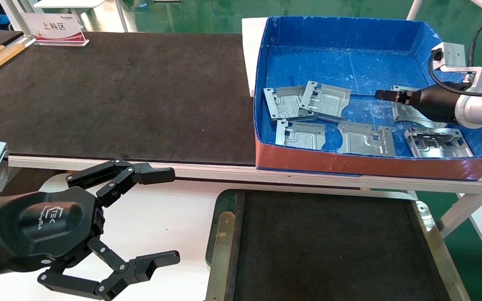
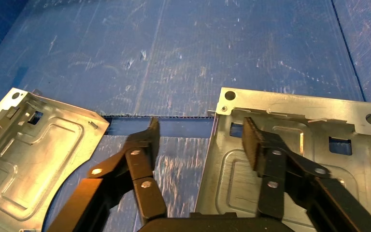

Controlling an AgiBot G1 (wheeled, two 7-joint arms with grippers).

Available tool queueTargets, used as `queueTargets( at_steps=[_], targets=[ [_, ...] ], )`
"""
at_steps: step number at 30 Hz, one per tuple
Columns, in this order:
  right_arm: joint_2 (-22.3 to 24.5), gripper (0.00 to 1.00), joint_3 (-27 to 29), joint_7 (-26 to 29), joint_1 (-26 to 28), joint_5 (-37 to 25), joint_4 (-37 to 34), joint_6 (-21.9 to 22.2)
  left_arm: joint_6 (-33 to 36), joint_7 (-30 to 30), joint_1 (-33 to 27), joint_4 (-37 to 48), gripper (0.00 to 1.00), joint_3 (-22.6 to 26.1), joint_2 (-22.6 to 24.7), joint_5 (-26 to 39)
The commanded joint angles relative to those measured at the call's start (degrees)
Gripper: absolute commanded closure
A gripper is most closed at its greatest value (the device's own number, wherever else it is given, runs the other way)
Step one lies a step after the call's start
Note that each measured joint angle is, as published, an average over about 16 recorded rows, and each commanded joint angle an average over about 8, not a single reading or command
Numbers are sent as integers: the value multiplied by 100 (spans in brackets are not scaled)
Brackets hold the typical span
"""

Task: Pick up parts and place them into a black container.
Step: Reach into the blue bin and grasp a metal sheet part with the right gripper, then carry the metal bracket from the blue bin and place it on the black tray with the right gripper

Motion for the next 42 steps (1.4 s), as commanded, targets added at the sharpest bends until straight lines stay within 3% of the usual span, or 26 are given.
queueTargets(
  at_steps=[1,28,33,42],
  targets=[
    [-8,100,4,-35,16,6,-36,-6,0,0,0,0,0,0,0,0],
    [-45,100,153,-791,250,235,-589,-135,0,0,0,0,0,0,0,0],
    [39,100,202,-1077,309,297,-590,-350,0,0,0,0,0,0,0,0],
    [310,100,325,-1902,431,421,-455,-1132,0,0,0,0,0,0,0,0]
  ],
)
